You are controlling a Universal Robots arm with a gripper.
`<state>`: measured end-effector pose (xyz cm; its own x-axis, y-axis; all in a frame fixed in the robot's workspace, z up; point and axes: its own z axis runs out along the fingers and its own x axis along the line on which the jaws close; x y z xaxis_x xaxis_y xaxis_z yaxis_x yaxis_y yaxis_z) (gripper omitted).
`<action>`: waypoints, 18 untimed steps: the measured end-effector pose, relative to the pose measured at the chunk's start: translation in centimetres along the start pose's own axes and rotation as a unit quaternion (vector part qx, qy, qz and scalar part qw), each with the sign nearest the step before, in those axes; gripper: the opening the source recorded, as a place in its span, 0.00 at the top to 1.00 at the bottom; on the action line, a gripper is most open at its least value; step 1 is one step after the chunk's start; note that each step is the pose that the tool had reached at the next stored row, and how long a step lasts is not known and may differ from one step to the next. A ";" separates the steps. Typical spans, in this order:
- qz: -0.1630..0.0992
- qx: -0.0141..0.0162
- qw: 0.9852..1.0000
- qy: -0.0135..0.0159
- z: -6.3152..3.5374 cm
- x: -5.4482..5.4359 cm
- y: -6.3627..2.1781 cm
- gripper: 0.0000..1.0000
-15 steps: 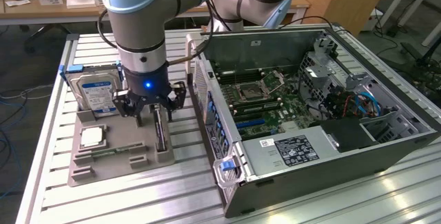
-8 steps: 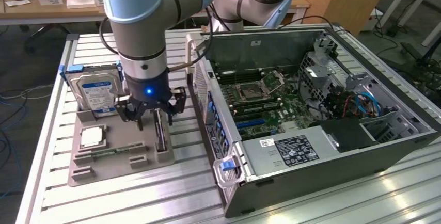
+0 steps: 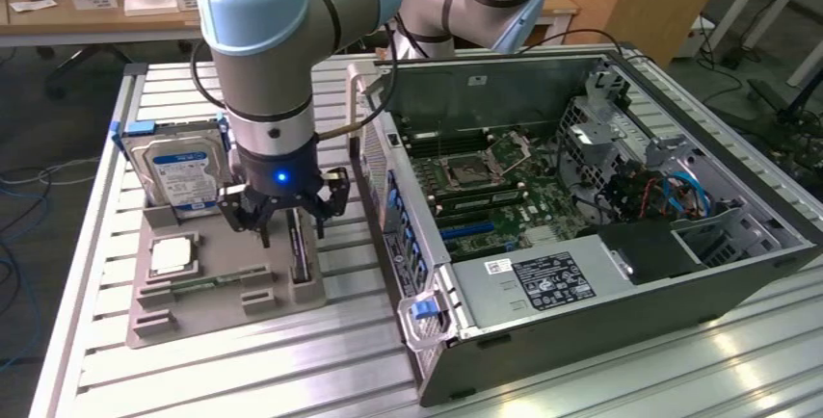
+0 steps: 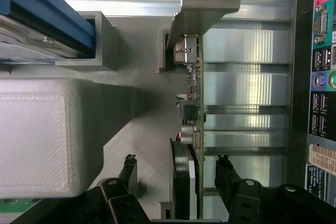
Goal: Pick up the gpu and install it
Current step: 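Pick up the gpu and move the gpu toward the slot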
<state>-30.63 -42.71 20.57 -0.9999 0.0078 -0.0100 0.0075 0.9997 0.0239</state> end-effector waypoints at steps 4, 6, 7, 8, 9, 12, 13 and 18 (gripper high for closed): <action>0.000 0.000 1.000 0.000 0.01 0.0 0.00 0.29; 0.000 0.000 1.000 0.000 0.01 0.0 0.00 0.31; 0.000 0.000 1.000 0.000 0.02 0.0 0.00 0.31; 0.000 0.000 1.000 0.000 0.03 -0.1 0.00 0.37; 0.000 0.000 1.000 0.000 0.03 -0.2 0.00 0.37; 0.000 0.000 1.000 0.000 0.07 -0.4 0.00 0.44; 0.000 0.000 1.000 0.000 0.07 -0.4 0.00 0.44; 0.000 0.000 1.000 0.000 0.08 -0.4 0.00 0.45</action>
<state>-30.25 -42.71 20.50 -0.9999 0.0077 -0.0100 0.0074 0.9997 0.0240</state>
